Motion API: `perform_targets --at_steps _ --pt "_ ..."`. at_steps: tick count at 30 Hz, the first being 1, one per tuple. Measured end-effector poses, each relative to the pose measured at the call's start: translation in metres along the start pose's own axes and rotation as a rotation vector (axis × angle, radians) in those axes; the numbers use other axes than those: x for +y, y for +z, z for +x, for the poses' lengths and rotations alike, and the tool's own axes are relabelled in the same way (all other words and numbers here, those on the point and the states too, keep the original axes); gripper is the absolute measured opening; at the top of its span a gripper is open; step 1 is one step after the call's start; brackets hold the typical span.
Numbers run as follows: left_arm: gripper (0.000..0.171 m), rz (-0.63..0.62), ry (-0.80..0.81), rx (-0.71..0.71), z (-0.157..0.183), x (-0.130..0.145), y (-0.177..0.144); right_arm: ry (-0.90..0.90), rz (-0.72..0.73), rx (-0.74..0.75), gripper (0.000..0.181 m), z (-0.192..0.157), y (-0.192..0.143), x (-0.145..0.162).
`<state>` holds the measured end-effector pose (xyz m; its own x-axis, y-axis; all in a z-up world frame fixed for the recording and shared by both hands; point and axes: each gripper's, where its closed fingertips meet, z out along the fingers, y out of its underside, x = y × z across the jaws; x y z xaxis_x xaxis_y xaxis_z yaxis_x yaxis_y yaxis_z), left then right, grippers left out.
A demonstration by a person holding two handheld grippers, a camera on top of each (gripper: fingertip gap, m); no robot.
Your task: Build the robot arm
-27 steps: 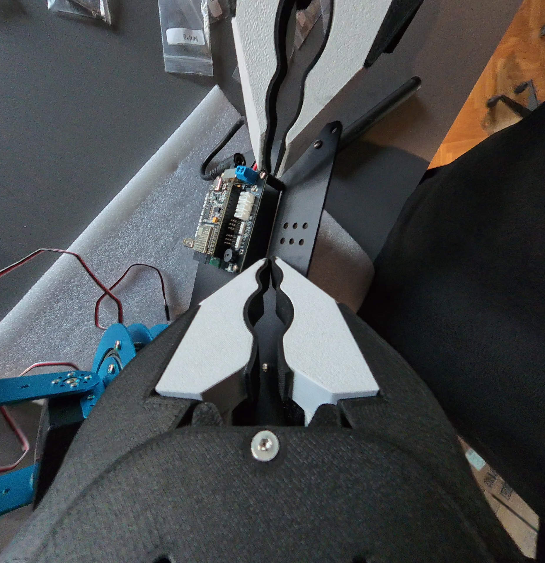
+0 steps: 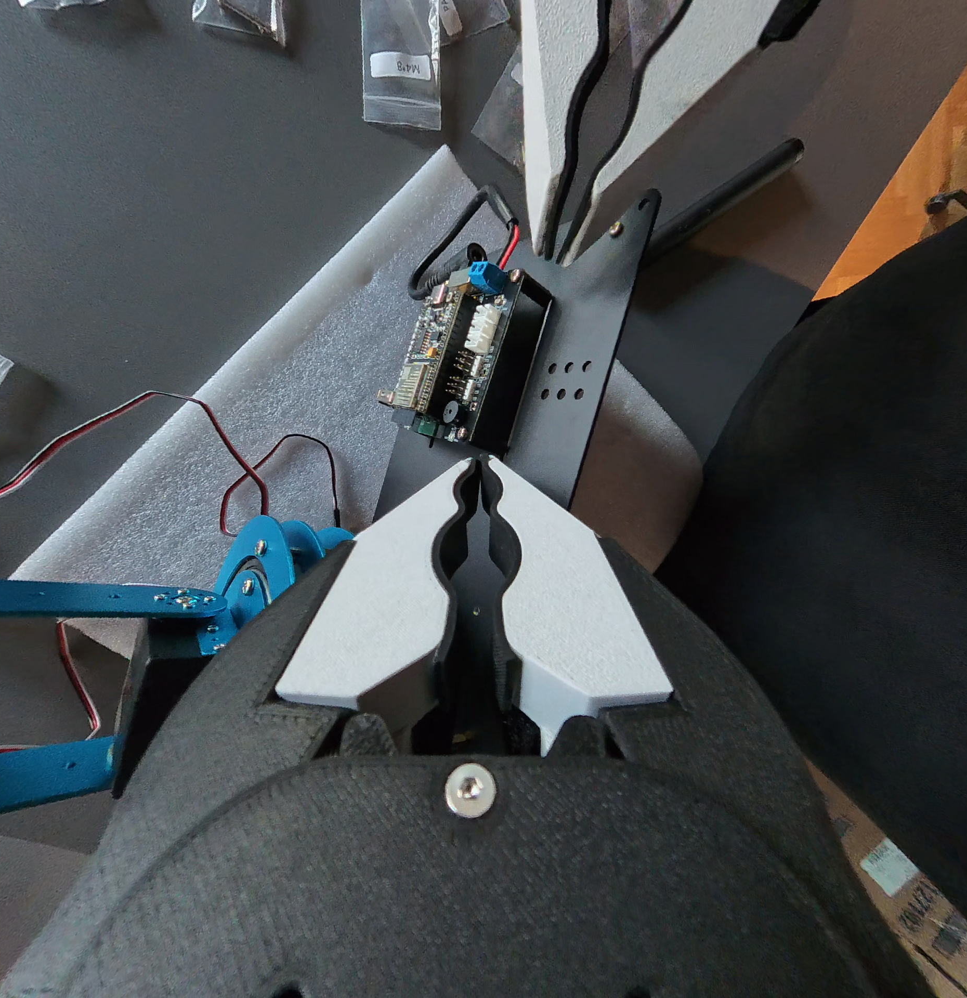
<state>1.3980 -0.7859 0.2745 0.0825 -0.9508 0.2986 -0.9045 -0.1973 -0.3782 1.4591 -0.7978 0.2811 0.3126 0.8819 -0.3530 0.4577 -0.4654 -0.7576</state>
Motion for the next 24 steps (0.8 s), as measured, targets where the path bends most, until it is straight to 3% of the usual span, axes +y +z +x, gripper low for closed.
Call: perform_targets --at_steps 13,20,24 --pt "0.000 0.018 0.001 0.002 -0.001 -0.004 0.001 0.003 -0.048 0.034 0.001 0.009 -0.001 0.009" --pt "0.000 0.063 0.001 -0.021 -0.001 -0.008 -0.008 -0.043 0.049 -0.024 0.000 -0.010 0.009 -0.019" --pt "0.000 0.134 -0.026 -0.043 -0.004 -0.010 -0.023 -0.158 -0.006 0.020 0.000 -0.007 0.030 -0.024"
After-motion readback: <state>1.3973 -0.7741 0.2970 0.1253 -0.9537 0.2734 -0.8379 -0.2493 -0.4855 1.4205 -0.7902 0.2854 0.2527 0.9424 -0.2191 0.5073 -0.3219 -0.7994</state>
